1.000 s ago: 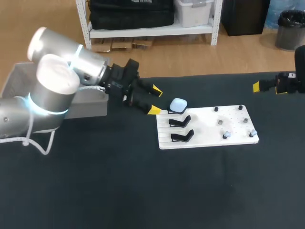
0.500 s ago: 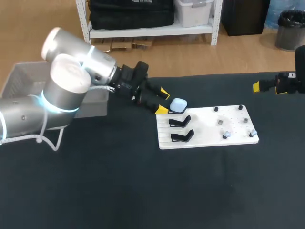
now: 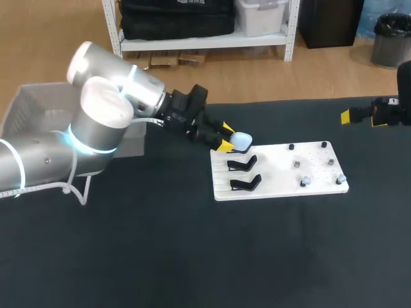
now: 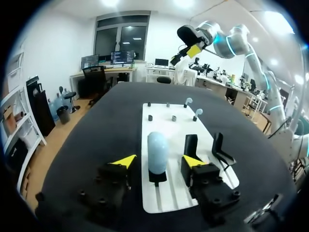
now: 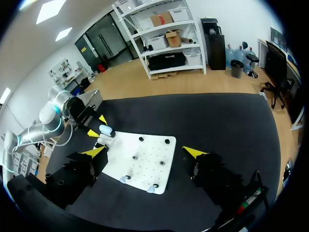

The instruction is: Pick up each earbud case from the left stands, insert the matching earbuds, close the lid, and place the case in the box.

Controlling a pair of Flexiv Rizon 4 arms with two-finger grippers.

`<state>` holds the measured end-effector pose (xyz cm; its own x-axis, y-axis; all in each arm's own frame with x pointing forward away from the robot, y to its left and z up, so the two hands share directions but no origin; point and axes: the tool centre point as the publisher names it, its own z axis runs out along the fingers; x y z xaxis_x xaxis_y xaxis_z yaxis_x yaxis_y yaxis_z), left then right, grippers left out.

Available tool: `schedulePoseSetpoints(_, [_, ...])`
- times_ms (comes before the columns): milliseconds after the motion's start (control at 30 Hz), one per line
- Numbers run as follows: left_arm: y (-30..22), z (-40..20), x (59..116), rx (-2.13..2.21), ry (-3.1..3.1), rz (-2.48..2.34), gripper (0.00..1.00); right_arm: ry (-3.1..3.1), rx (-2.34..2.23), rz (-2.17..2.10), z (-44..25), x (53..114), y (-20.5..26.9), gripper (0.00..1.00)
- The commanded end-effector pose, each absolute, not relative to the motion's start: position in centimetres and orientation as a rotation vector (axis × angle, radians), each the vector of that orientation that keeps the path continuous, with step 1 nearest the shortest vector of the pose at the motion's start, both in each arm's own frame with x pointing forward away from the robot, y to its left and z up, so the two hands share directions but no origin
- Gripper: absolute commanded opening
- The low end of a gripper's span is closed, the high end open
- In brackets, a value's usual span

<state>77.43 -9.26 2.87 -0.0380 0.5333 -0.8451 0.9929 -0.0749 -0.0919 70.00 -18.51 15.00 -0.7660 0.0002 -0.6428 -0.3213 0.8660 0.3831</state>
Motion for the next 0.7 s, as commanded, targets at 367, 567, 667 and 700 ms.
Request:
schedulePoseSetpoints(367, [-10.25, 1.85, 78.16, 1.645, 1.631, -1.04, 0.46, 2.374, -0.231, 0.636, 15.0, 70.0, -18.51, 1.0])
schedulePoseSetpoints(567, [-10.46, 1.66, 78.04, 1.62, 1.632, -1.046, 0.48, 2.374, -0.231, 0.636, 15.0, 70.0, -18.51, 1.0])
schedulePoseSetpoints(667, [-10.58, 1.62, 78.03, 1.607, 1.631, -1.049, 0.47, 2.374, -0.231, 0.636, 15.0, 70.0, -18.51, 1.0])
schedulePoseSetpoints(700, [-10.66, 1.62, 78.04, 1.603, 1.63, -1.049, 0.47, 2.374, -0.231, 0.636, 15.0, 70.0, -18.51, 1.0])
